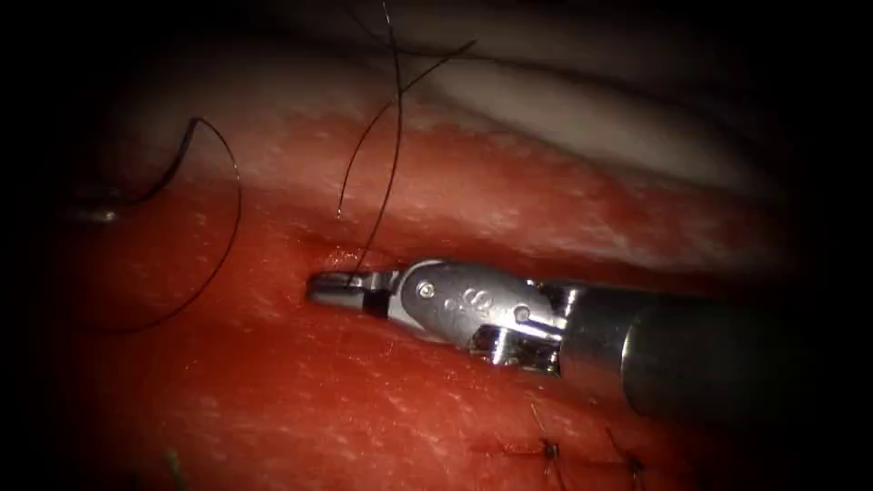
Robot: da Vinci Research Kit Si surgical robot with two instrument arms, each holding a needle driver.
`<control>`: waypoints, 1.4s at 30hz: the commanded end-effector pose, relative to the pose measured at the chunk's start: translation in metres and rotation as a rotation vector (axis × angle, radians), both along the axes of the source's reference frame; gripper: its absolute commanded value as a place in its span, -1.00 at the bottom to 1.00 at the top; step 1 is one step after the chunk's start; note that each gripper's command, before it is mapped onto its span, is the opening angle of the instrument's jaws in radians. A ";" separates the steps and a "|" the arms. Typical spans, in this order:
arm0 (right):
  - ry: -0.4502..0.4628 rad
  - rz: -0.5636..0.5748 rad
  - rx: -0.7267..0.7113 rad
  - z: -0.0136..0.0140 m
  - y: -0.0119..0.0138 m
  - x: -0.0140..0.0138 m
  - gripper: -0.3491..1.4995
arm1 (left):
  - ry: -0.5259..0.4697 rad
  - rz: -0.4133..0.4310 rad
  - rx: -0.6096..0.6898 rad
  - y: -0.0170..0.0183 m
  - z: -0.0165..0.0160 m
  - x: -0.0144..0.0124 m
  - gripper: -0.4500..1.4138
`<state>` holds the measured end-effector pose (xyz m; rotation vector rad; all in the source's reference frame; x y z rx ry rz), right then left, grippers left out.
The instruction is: Wound Closure
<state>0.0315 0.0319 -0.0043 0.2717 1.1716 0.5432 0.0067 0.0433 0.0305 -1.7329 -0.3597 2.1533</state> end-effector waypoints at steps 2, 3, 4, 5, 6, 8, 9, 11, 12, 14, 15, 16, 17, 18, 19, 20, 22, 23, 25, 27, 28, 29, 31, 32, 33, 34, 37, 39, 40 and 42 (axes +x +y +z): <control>-0.027 0.016 0.019 0.0000 0.0000 -0.0006 -1.00 | -0.002 0.001 0.003 -0.0006 0.0006 -0.0005 -0.89; -0.029 0.017 0.026 -0.0004 -0.0004 -0.0010 -1.00 | -0.002 0.001 0.002 -0.0006 0.0006 -0.0005 -0.89; -0.029 0.016 0.027 -0.0007 -0.0006 -0.0010 -1.00 | -0.002 0.001 0.002 -0.0006 0.0006 -0.0005 -0.89; -0.030 0.018 0.027 -0.0011 -0.0009 -0.0009 -1.00 | -0.002 0.001 0.002 -0.0005 0.0006 -0.0005 -0.89; -0.027 0.015 0.031 -0.0017 -0.0014 -0.0007 -1.00 | -0.002 0.001 0.002 -0.0005 0.0007 -0.0005 -0.89; -0.011 0.000 0.040 -0.0034 -0.0028 -0.0001 -1.00 | -0.003 -0.001 0.001 -0.0005 0.0007 -0.0005 -0.89; -0.004 -0.007 0.045 -0.0043 -0.0035 0.0002 -1.00 | -0.003 -0.001 0.001 -0.0005 0.0007 -0.0005 -0.89; 0.008 -0.027 0.054 -0.0069 -0.0053 0.0010 -1.00 | -0.003 -0.001 0.001 -0.0006 0.0008 -0.0005 -0.89; 0.011 -0.030 0.056 -0.0074 -0.0056 0.0011 -1.00 | -0.003 -0.001 0.001 -0.0006 0.0008 -0.0005 -0.89; 0.031 -0.049 0.071 -0.0104 -0.0074 0.0018 -1.00 | -0.003 -0.001 0.001 -0.0006 0.0008 -0.0005 -0.89; 0.037 -0.055 0.073 -0.0112 -0.0078 0.0020 -1.00 | -0.003 -0.001 0.000 -0.0006 0.0008 -0.0005 -0.89; 0.046 -0.064 0.076 -0.0121 -0.0085 0.0024 -1.00 | -0.003 -0.001 0.000 -0.0006 0.0008 -0.0006 -0.89; 0.051 -0.070 0.077 -0.0128 -0.0090 0.0027 -1.00 | -0.003 -0.002 0.000 -0.0006 0.0009 -0.0006 -0.89; 0.055 -0.078 0.078 -0.0134 -0.0095 0.0030 -1.00 | -0.002 -0.002 0.000 -0.0006 0.0009 -0.0006 -0.89; 0.069 -0.101 0.082 -0.0148 -0.0109 0.0039 -1.00 | -0.002 -0.002 -0.001 -0.0006 0.0010 -0.0007 -0.89; 0.072 -0.109 0.082 -0.0154 -0.0115 0.0043 -1.00 | -0.002 -0.002 -0.001 -0.0007 0.0010 -0.0007 -0.89; 0.083 -0.128 0.084 -0.0168 -0.0127 0.0051 -1.00 | 0.001 0.000 -0.002 -0.0007 0.0011 -0.0007 -0.89; 0.089 -0.140 0.085 -0.0177 -0.0134 0.0056 -1.00 | 0.000 0.000 -0.002 -0.0007 0.0011 -0.0007 -0.89; 0.099 -0.154 0.086 -0.0191 -0.0145 0.0063 -1.00 | 0.000 0.000 -0.002 -0.0006 0.0011 -0.0007 -0.89; 0.107 -0.174 0.071 -0.0203 -0.0152 0.0069 -1.00 | 0.001 0.000 -0.002 -0.0007 0.0011 -0.0007 -0.89; 0.110 -0.177 0.071 -0.0204 -0.0153 0.0070 -1.00 | 0.001 0.000 -0.002 -0.0007 0.0011 -0.0007 -0.89; 0.112 -0.179 0.072 -0.0205 -0.0153 0.0070 -1.00 | 0.001 0.000 -0.002 -0.0007 0.0011 -0.0007 -0.89; 0.119 -0.193 0.067 -0.0203 -0.0149 0.0071 -1.00 | 0.001 0.000 -0.002 -0.0007 0.0011 -0.0007 -0.89; 0.130 -0.197 0.038 -0.0197 -0.0143 0.0071 -0.33 | 0.001 0.000 -0.002 -0.0007 0.0011 -0.0007 -0.89; 0.130 -0.195 0.031 -0.0196 -0.0141 0.0070 0.03 | 0.001 0.000 -0.002 -0.0007 0.0011 -0.0007 -0.89; 0.125 -0.174 -0.029 -0.0188 -0.0132 0.0066 0.56 | 0.001 0.000 -0.002 -0.0007 0.0011 -0.0007 -0.89; 0.111 -0.166 -0.062 -0.0178 -0.0118 0.0057 0.63 | 0.001 0.000 -0.002 -0.0007 0.0011 -0.0007 -0.89; 0.086 -0.157 -0.099 -0.0162 -0.0098 0.0043 0.63 | 0.000 0.000 -0.002 -0.0007 0.0011 -0.0006 -0.89; 0.081 -0.156 -0.114 -0.0154 -0.0088 0.0038 0.63 | 0.000 0.000 -0.002 -0.0007 0.0011 -0.0006 -0.89; 0.062 -0.143 -0.129 -0.0136 -0.0067 0.0028 0.63 | 0.000 -0.001 0.004 -0.0007 0.0011 -0.0006 -0.89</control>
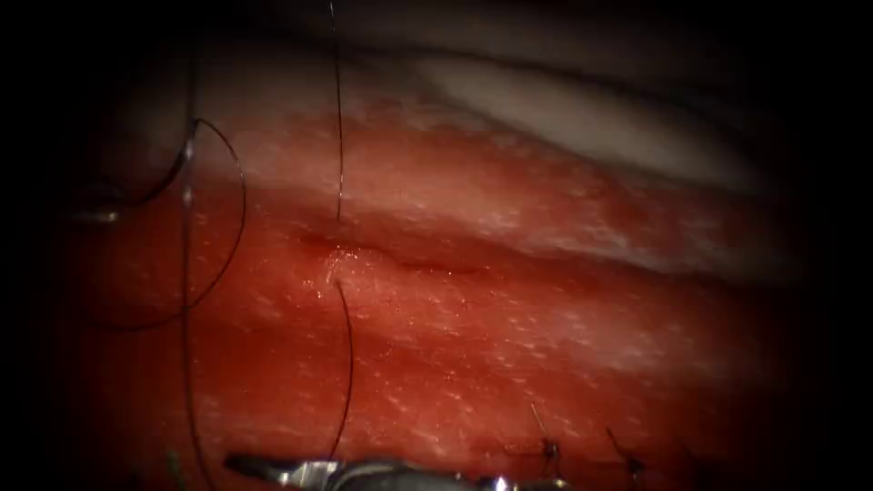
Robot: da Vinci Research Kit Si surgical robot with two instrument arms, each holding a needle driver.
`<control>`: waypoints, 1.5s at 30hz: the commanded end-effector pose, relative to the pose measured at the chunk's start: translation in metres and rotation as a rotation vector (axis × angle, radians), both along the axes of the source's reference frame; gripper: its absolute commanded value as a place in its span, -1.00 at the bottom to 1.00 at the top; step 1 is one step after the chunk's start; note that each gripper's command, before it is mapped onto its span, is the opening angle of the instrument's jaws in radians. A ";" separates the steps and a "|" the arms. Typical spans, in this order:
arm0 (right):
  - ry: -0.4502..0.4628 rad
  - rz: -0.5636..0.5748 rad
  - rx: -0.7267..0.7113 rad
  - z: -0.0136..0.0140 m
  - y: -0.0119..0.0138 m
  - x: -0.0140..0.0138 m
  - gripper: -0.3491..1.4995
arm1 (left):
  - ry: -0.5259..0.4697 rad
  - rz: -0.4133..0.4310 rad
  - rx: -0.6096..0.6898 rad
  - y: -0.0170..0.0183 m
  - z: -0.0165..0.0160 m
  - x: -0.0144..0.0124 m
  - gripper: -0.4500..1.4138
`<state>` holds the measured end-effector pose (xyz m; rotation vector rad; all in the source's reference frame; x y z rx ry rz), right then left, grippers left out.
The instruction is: Wound Closure
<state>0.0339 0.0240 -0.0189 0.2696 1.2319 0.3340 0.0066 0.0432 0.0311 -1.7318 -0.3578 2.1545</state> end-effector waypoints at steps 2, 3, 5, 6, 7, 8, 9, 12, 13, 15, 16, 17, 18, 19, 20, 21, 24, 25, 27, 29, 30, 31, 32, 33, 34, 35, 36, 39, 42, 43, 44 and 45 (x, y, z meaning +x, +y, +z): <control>-0.009 0.024 -0.019 0.0026 0.0028 -0.0004 0.63 | -0.001 -0.001 0.005 -0.0007 0.0006 -0.0005 -0.89; -0.017 0.037 -0.028 0.0034 0.0036 -0.0007 0.63 | -0.001 -0.001 0.005 -0.0007 0.0005 -0.0005 -0.89; -0.031 0.048 -0.048 0.0053 0.0052 -0.0016 0.63 | -0.001 0.000 0.005 -0.0007 0.0005 -0.0005 -0.89; -0.032 0.052 -0.050 0.0058 0.0056 -0.0018 0.63 | -0.001 0.000 0.005 -0.0007 0.0005 -0.0005 -0.89; -0.030 0.058 -0.052 0.0062 0.0060 -0.0021 0.63 | -0.001 0.000 0.005 -0.0007 0.0005 -0.0005 -0.89; -0.032 0.062 -0.060 0.0071 0.0066 -0.0025 0.63 | -0.001 0.000 0.005 -0.0007 0.0006 -0.0005 -0.89; -0.032 0.063 -0.067 0.0075 0.0068 -0.0025 0.63 | -0.001 0.000 0.005 -0.0007 0.0006 -0.0005 -0.89; -0.036 0.066 -0.089 0.0092 0.0072 -0.0026 0.63 | -0.001 0.000 0.005 -0.0007 0.0006 -0.0005 -0.89; -0.037 0.065 -0.097 0.0096 0.0072 -0.0026 0.63 | -0.001 0.000 0.005 -0.0007 0.0006 -0.0005 -0.89; -0.040 0.072 -0.107 0.0108 0.0072 -0.0025 0.63 | -0.001 0.000 0.005 -0.0007 0.0006 -0.0005 -0.89; -0.044 0.071 -0.110 0.0113 0.0073 -0.0025 0.63 | -0.001 0.000 0.005 -0.0007 0.0006 -0.0005 -0.89; -0.047 0.070 -0.114 0.0119 0.0073 -0.0025 0.63 | -0.002 0.000 0.005 -0.0007 0.0006 -0.0004 -0.89; -0.049 0.072 -0.118 0.0126 0.0074 -0.0026 0.62 | -0.002 0.000 0.005 -0.0007 0.0006 -0.0004 -0.89; -0.050 0.073 -0.120 0.0129 0.0074 -0.0026 0.62 | -0.002 0.000 0.005 -0.0007 0.0006 -0.0004 -0.89; -0.052 0.074 -0.122 0.0132 0.0075 -0.0026 0.60 | -0.002 0.000 0.005 -0.0007 0.0006 -0.0004 -0.89; -0.053 0.075 -0.124 0.0135 0.0076 -0.0027 0.56 | -0.002 0.000 0.005 -0.0007 0.0005 -0.0004 -0.89; -0.056 0.079 -0.126 0.0141 0.0080 -0.0027 0.45 | -0.001 0.000 0.005 -0.0007 0.0006 -0.0004 -0.89; -0.058 0.080 -0.126 0.0143 0.0082 -0.0027 0.42 | -0.001 0.000 0.005 -0.0007 0.0006 -0.0004 -0.89; -0.059 0.082 -0.125 0.0145 0.0085 -0.0025 0.36 | -0.001 0.000 0.005 -0.0007 0.0006 -0.0004 -0.89; -0.054 0.087 -0.126 0.0146 0.0086 -0.0022 0.14 | -0.001 0.000 0.005 -0.0007 0.0005 -0.0004 -0.89; -0.050 0.089 -0.121 0.0145 0.0086 -0.0021 0.00 | -0.001 0.000 0.005 -0.0007 0.0005 -0.0004 -0.89; -0.044 0.088 -0.120 0.0145 0.0085 -0.0019 -0.06 | -0.001 0.000 0.005 -0.0007 0.0005 -0.0004 -0.89; -0.044 0.093 -0.121 0.0145 0.0085 -0.0016 -0.06 | -0.001 0.000 0.005 -0.0007 0.0005 -0.0004 -0.89; -0.045 0.097 -0.116 0.0145 0.0085 -0.0013 -0.06 | -0.001 0.000 0.005 -0.0007 0.0005 -0.0004 -0.89; -0.045 0.097 -0.116 0.0145 0.0085 -0.0012 -0.06 | -0.001 0.000 0.005 -0.0007 0.0005 -0.0004 -0.89; -0.039 0.097 -0.103 0.0146 0.0086 -0.0010 -0.62 | -0.002 0.000 0.005 -0.0007 0.0005 -0.0004 -0.89; -0.031 0.093 -0.091 0.0146 0.0085 -0.0011 -1.00 | -0.002 0.000 0.005 -0.0007 0.0005 -0.0004 -0.89; -0.047 0.101 -0.045 0.0147 0.0084 -0.0016 -1.00 | -0.002 0.000 0.005 -0.0007 0.0005 -0.0003 -0.89; -0.087 0.105 0.001 0.0143 0.0078 -0.0028 -1.00 | -0.002 0.001 0.005 -0.0007 0.0006 -0.0003 -0.89; -0.089 0.104 0.007 0.0141 0.0076 -0.0029 -1.00 | -0.002 0.001 0.005 -0.0006 0.0006 -0.0003 -0.89; -0.090 0.102 0.008 0.0139 0.0074 -0.0029 -1.00 | -0.002 0.001 0.005 -0.0006 0.0006 -0.0003 -0.89; -0.095 0.097 0.010 0.0136 0.0071 -0.0029 -1.00 | -0.002 0.001 0.005 -0.0006 0.0006 -0.0003 -0.89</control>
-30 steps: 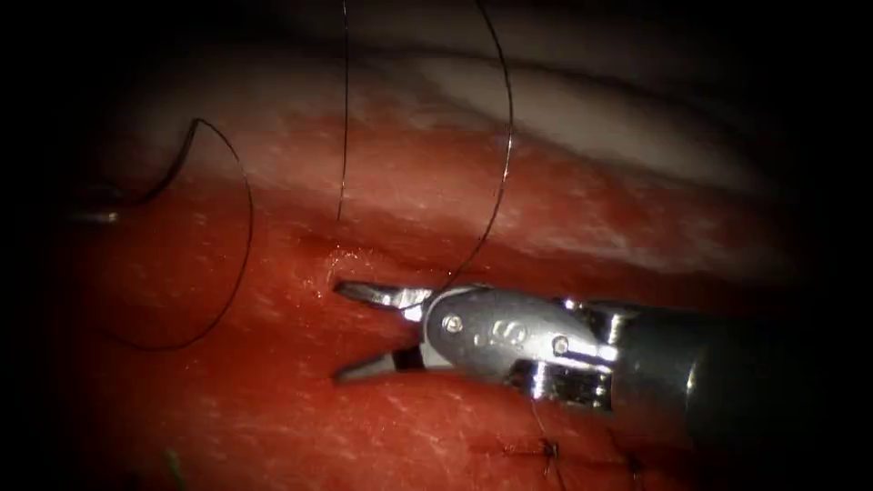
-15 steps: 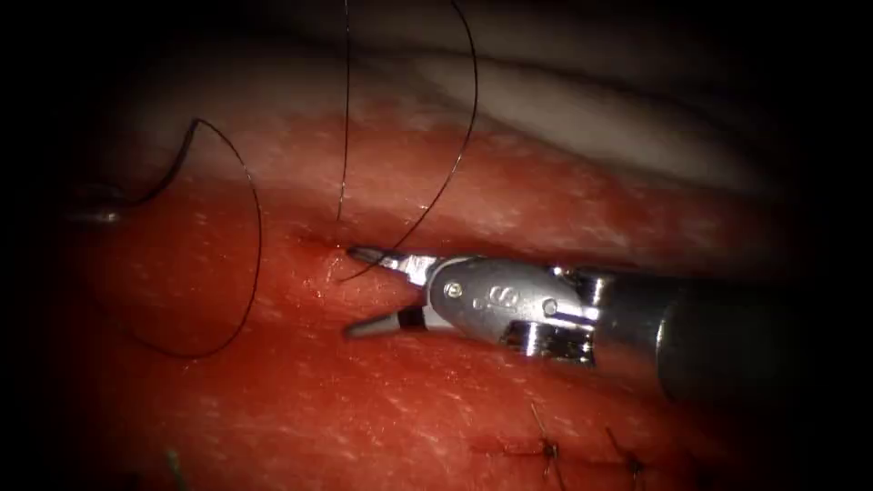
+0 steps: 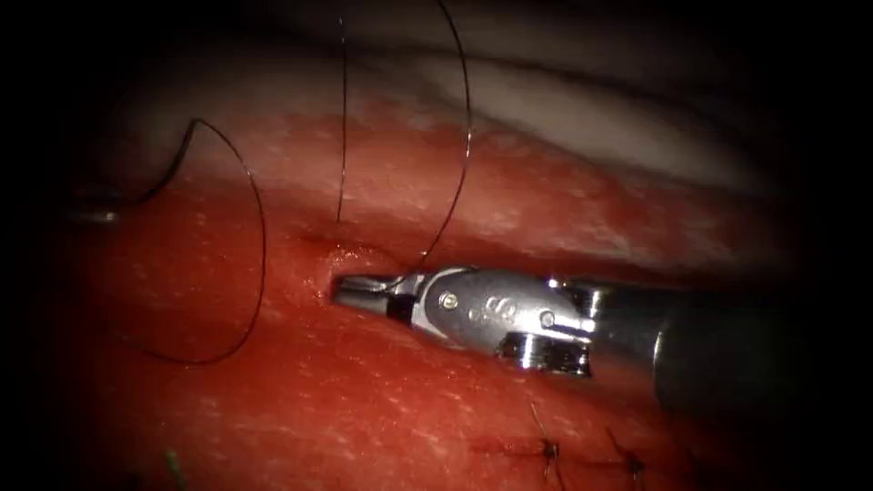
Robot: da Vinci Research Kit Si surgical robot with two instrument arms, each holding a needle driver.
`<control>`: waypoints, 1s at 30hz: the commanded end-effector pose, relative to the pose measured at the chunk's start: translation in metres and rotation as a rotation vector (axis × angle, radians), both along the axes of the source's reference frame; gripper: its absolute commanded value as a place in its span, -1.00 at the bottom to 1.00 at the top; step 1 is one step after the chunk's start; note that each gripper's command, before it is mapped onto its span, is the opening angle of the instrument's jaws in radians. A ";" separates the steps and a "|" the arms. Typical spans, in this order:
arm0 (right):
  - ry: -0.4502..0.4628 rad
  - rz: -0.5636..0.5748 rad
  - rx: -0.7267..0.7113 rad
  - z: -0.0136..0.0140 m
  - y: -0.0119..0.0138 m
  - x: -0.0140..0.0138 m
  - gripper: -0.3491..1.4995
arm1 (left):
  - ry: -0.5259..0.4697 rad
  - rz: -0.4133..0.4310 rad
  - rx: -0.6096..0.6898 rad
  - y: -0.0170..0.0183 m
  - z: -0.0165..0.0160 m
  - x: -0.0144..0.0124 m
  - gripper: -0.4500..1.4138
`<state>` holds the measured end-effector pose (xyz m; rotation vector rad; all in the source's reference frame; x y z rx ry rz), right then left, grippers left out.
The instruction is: Wound Closure
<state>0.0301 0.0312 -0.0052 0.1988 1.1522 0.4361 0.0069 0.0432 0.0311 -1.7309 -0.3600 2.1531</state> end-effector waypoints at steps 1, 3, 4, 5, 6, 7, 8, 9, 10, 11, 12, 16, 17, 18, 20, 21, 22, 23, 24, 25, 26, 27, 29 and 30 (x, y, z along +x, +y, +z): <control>0.002 -0.005 0.001 -0.0006 -0.0004 0.0011 -1.00 | -0.001 0.001 0.002 -0.0006 0.0006 -0.0005 -0.89; 0.007 -0.021 0.012 -0.0023 -0.0015 0.0014 -1.00 | -0.001 0.001 0.002 -0.0006 0.0006 -0.0005 -0.89; 0.009 -0.027 0.015 -0.0029 -0.0019 0.0015 -1.00 | -0.001 0.001 0.002 -0.0006 0.0006 -0.0005 -0.89; 0.012 -0.030 0.018 -0.0035 -0.0022 0.0016 -1.00 | -0.001 0.001 0.002 -0.0006 0.0006 -0.0005 -0.89; 0.020 -0.038 0.023 -0.0048 -0.0029 0.0018 -1.00 | -0.001 0.000 0.002 -0.0006 0.0007 -0.0005 -0.89; 0.020 -0.038 0.023 -0.0048 -0.0029 0.0018 -1.00 | -0.001 0.000 0.002 -0.0006 0.0007 -0.0005 -0.89; 0.022 -0.044 0.027 -0.0056 -0.0033 0.0018 -1.00 | -0.001 0.000 0.002 -0.0006 0.0007 -0.0005 -0.89; 0.028 -0.050 0.033 -0.0071 -0.0040 0.0019 -1.00 | -0.001 0.000 0.002 -0.0006 0.0007 -0.0006 -0.89; 0.030 -0.053 0.035 -0.0076 -0.0043 0.0020 -1.00 | -0.001 0.000 0.001 -0.0006 0.0007 -0.0006 -0.89; 0.038 -0.060 0.038 -0.0084 -0.0046 0.0021 -1.00 | -0.001 0.000 0.001 -0.0007 0.0007 -0.0006 -0.89; 0.044 -0.067 0.041 -0.0089 -0.0050 0.0021 -1.00 | -0.001 0.000 0.001 -0.0007 0.0007 -0.0006 -0.89; 0.062 -0.093 0.051 -0.0116 -0.0066 0.0026 -1.00 | 0.002 -0.002 0.001 -0.0006 0.0008 -0.0006 -0.89; 0.069 -0.109 0.056 -0.0128 -0.0075 0.0029 -1.00 | 0.002 -0.003 0.001 -0.0006 0.0008 -0.0006 -0.89; 0.072 -0.119 0.059 -0.0137 -0.0081 0.0032 -1.00 | 0.002 -0.003 0.001 -0.0006 0.0008 -0.0006 -0.89; 0.085 -0.145 0.064 -0.0156 -0.0096 0.0040 -1.00 | 0.002 -0.003 0.001 -0.0006 0.0008 -0.0006 -0.89; 0.090 -0.154 0.065 -0.0163 -0.0102 0.0044 -1.00 | 0.002 -0.003 0.001 -0.0006 0.0008 -0.0006 -0.89; 0.095 -0.160 0.066 -0.0169 -0.0106 0.0046 -1.00 | 0.002 -0.003 0.001 -0.0006 0.0008 -0.0006 -0.89; 0.101 -0.166 0.066 -0.0174 -0.0110 0.0049 -1.00 | 0.002 -0.003 0.001 -0.0006 0.0008 -0.0006 -0.89; 0.106 -0.170 0.067 -0.0178 -0.0113 0.0051 -1.00 | 0.002 -0.003 0.001 -0.0006 0.0008 -0.0005 -0.89; 0.114 -0.178 0.069 -0.0187 -0.0118 0.0055 -1.00 | 0.002 -0.003 0.001 -0.0006 0.0008 -0.0005 -0.89; 0.121 -0.185 0.070 -0.0190 -0.0121 0.0057 -1.00 | 0.002 -0.003 0.001 -0.0006 0.0008 -0.0005 -0.89; 0.124 -0.189 0.071 -0.0193 -0.0123 0.0058 -1.00 | 0.002 -0.003 0.001 -0.0006 0.0008 -0.0005 -0.89; 0.131 -0.210 0.081 -0.0204 -0.0131 0.0064 -1.00 | 0.002 -0.003 0.001 -0.0006 0.0008 -0.0005 -0.89; 0.132 -0.216 0.082 -0.0207 -0.0134 0.0065 -1.00 | 0.002 -0.003 0.001 -0.0006 0.0008 -0.0005 -0.89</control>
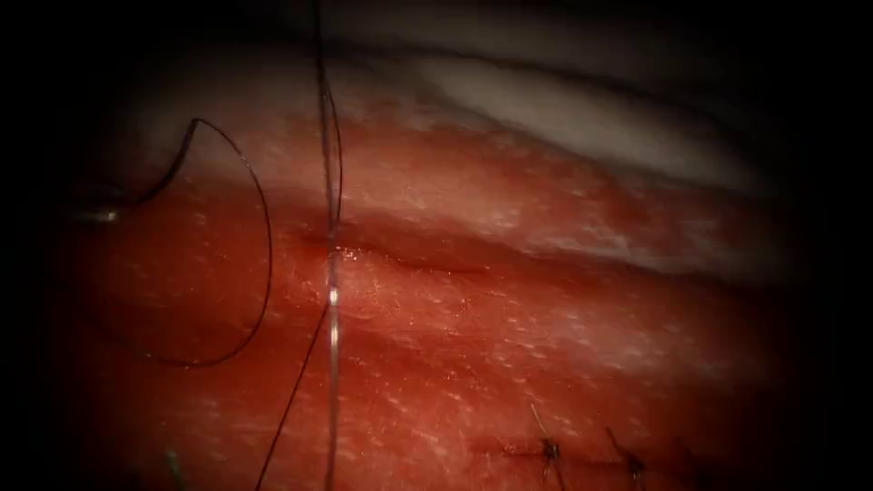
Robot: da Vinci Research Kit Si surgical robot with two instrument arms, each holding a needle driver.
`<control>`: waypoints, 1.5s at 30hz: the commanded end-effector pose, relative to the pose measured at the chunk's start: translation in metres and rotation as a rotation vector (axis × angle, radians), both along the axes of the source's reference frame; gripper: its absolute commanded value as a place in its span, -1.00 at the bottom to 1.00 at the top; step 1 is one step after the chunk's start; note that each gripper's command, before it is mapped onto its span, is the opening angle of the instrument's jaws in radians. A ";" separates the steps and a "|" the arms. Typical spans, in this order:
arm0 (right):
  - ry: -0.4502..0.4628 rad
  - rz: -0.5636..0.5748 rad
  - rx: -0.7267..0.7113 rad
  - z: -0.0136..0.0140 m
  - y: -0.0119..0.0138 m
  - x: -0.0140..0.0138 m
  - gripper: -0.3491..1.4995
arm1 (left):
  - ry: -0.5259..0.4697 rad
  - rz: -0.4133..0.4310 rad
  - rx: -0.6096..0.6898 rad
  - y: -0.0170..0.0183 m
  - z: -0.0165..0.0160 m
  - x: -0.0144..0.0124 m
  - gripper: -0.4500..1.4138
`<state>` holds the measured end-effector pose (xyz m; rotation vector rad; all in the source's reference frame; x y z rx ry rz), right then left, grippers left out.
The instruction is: Wound Closure
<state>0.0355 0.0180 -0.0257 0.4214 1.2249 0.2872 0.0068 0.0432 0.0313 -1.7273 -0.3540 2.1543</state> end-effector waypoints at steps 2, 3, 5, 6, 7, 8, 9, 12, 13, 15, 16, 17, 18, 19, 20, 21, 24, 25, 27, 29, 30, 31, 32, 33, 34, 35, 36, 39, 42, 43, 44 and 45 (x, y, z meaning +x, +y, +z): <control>0.022 -0.030 0.010 -0.0014 -0.0011 0.0016 -1.00 | -0.001 0.001 0.002 -0.0006 0.0005 -0.0005 -0.89; 0.032 -0.041 0.010 -0.0019 -0.0014 0.0017 -1.00 | -0.001 0.001 0.002 -0.0006 0.0005 -0.0005 -0.89; 0.045 -0.054 0.016 -0.0027 -0.0018 0.0019 -1.00 | -0.001 0.000 0.002 -0.0006 0.0006 -0.0005 -0.89; 0.045 -0.055 0.018 -0.0028 -0.0017 0.0019 -1.00 | -0.001 0.001 0.002 -0.0006 0.0006 -0.0005 -0.89; 0.045 -0.054 0.019 -0.0028 -0.0014 0.0019 -1.00 | -0.001 0.001 0.002 -0.0006 0.0006 -0.0005 -0.89; 0.044 -0.043 0.021 -0.0025 -0.0006 0.0017 -0.95 | -0.001 0.000 0.002 -0.0006 0.0006 -0.0005 -0.89; 0.040 -0.013 0.021 -0.0022 0.0001 0.0014 -0.60 | -0.001 0.000 0.002 -0.0006 0.0006 -0.0005 -0.89; 0.037 0.025 -0.003 -0.0007 0.0021 0.0006 0.13 | -0.001 0.000 0.002 -0.0006 0.0006 -0.0005 -0.89; 0.018 0.041 -0.022 0.0004 0.0033 0.0001 0.29 | -0.001 0.000 0.002 -0.0006 0.0006 -0.0005 -0.89; -0.006 0.058 -0.052 0.0022 0.0051 -0.0006 0.36 | -0.001 0.000 0.002 -0.0007 0.0006 -0.0005 -0.89; -0.017 0.067 -0.060 0.0026 0.0056 -0.0008 0.38 | -0.001 0.000 0.002 -0.0007 0.0006 -0.0005 -0.89; -0.028 0.075 -0.072 0.0036 0.0065 -0.0011 0.40 | -0.001 0.000 0.001 -0.0007 0.0006 -0.0005 -0.89; -0.036 0.078 -0.088 0.0049 0.0077 -0.0015 0.40 | 0.002 0.002 0.002 -0.0007 0.0006 -0.0005 -0.89; -0.047 0.086 -0.095 0.0061 0.0087 -0.0018 0.40 | 0.002 0.002 0.001 -0.0007 0.0007 -0.0005 -0.89; -0.051 0.089 -0.101 0.0069 0.0093 -0.0020 0.40 | 0.002 0.003 0.001 -0.0007 0.0007 -0.0005 -0.89; -0.052 0.097 -0.102 0.0076 0.0098 -0.0022 0.40 | 0.002 0.003 0.001 -0.0007 0.0007 -0.0005 -0.89; -0.063 0.107 -0.119 0.0099 0.0113 -0.0028 0.40 | 0.002 0.003 0.001 -0.0007 0.0006 -0.0004 -0.89; -0.070 0.116 -0.129 0.0114 0.0122 -0.0031 0.36 | 0.001 0.003 0.001 -0.0007 0.0006 -0.0004 -0.89; -0.079 0.120 -0.148 0.0132 0.0130 -0.0033 0.36 | 0.002 0.003 0.001 -0.0007 0.0007 -0.0004 -0.89; -0.082 0.123 -0.153 0.0142 0.0132 -0.0033 0.36 | 0.002 0.003 0.001 -0.0007 0.0007 -0.0004 -0.89; -0.084 0.123 -0.161 0.0146 0.0133 -0.0034 0.36 | 0.002 0.003 0.001 -0.0007 0.0007 -0.0004 -0.89; -0.086 0.125 -0.165 0.0152 0.0134 -0.0034 0.36 | 0.002 0.003 0.001 -0.0007 0.0007 -0.0004 -0.89; -0.088 0.127 -0.170 0.0161 0.0135 -0.0034 0.36 | 0.002 0.003 0.001 -0.0007 0.0007 -0.0004 -0.89; -0.090 0.129 -0.174 0.0166 0.0136 -0.0034 0.35 | 0.002 0.003 0.001 -0.0007 0.0007 -0.0004 -0.89; -0.092 0.130 -0.176 0.0171 0.0137 -0.0035 0.35 | 0.002 0.003 0.001 -0.0007 0.0007 -0.0004 -0.89; -0.094 0.132 -0.179 0.0175 0.0138 -0.0035 0.33 | 0.002 0.003 0.001 -0.0007 0.0007 -0.0004 -0.89; -0.097 0.135 -0.184 0.0183 0.0140 -0.0036 0.31 | 0.002 0.003 0.001 -0.0007 0.0007 -0.0004 -0.89; -0.103 0.141 -0.190 0.0195 0.0144 -0.0036 0.27 | 0.002 0.003 0.001 -0.0007 0.0007 -0.0004 -0.89; -0.103 0.149 -0.194 0.0202 0.0149 -0.0036 0.11 | 0.002 0.003 0.001 -0.0007 0.0007 -0.0004 -0.89; -0.104 0.150 -0.194 0.0203 0.0150 -0.0036 0.07 | 0.002 0.003 0.001 -0.0007 0.0008 -0.0004 -0.89; -0.102 0.152 -0.195 0.0204 0.0150 -0.0036 -0.02 | 0.002 0.003 0.001 -0.0007 0.0008 -0.0004 -0.89; -0.100 0.154 -0.196 0.0205 0.0151 -0.0037 -1.00 | 0.002 0.003 0.000 -0.0007 0.0008 -0.0004 -0.89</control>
